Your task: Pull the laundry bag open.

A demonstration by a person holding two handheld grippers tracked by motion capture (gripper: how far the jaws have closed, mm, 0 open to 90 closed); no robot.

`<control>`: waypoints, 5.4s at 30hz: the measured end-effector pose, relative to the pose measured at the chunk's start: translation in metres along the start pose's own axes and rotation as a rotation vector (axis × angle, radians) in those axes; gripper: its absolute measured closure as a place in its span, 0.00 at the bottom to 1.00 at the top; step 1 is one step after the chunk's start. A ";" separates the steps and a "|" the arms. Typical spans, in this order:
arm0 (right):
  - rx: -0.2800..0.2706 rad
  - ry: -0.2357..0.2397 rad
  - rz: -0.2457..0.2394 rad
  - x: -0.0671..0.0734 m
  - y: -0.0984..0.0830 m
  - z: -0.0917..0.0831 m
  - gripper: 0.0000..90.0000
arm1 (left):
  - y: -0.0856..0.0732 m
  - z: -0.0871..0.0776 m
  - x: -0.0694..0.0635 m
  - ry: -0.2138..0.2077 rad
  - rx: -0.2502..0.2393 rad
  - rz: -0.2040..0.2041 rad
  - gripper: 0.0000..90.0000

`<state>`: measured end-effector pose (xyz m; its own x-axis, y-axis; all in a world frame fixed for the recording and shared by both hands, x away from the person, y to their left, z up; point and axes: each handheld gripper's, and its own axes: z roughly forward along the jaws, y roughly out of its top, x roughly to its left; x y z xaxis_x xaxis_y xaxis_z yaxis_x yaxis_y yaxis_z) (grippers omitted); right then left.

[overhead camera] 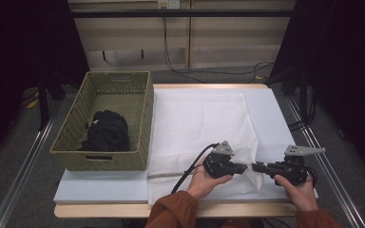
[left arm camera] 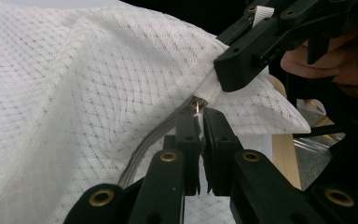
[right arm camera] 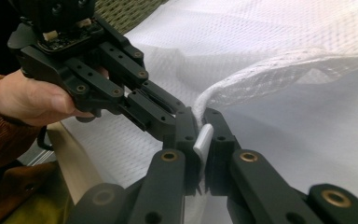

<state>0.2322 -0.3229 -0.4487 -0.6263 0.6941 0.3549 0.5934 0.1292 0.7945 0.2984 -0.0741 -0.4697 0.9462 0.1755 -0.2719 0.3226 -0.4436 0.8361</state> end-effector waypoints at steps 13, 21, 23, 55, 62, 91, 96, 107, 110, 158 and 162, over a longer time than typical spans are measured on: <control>-0.016 -0.031 0.003 0.002 -0.001 -0.001 0.97 | 0.000 0.000 0.001 0.004 0.004 0.007 0.96; -0.026 -0.028 -0.003 0.003 -0.001 -0.002 0.97 | 0.001 -0.002 0.001 -0.001 0.007 0.006 0.96; -0.027 -0.031 -0.001 0.002 -0.001 -0.002 0.97 | 0.001 -0.002 0.001 -0.001 0.010 0.012 0.96; -0.040 -0.050 -0.006 0.004 -0.002 -0.004 0.97 | -0.006 -0.009 0.001 0.035 0.032 0.003 0.96; -0.050 -0.059 -0.015 0.004 -0.001 -0.007 0.97 | -0.009 -0.013 0.004 0.040 0.024 -0.012 0.96; -0.060 -0.071 -0.012 0.002 -0.002 -0.009 0.97 | -0.019 -0.021 0.009 0.063 0.033 -0.027 0.96; -0.061 -0.071 -0.002 0.002 -0.002 -0.010 0.97 | -0.019 -0.022 0.009 0.072 0.038 -0.028 0.96; -0.069 -0.077 -0.010 0.000 -0.001 -0.015 0.97 | -0.024 -0.028 0.011 0.086 0.038 -0.031 0.96; -0.071 -0.076 -0.014 0.000 -0.001 -0.015 0.97 | -0.024 -0.030 0.011 0.089 0.048 -0.028 0.96; -0.089 -0.075 -0.004 0.000 0.000 -0.016 0.97 | -0.036 -0.061 0.021 0.161 0.065 -0.020 0.96; -0.087 -0.077 -0.006 0.001 0.000 -0.015 0.97 | -0.036 -0.061 0.022 0.151 0.055 -0.027 0.96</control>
<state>0.2244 -0.3332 -0.4410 -0.5870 0.7463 0.3138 0.5416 0.0739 0.8374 0.3056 -0.0006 -0.4765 0.9238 0.3163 -0.2160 0.3529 -0.4841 0.8007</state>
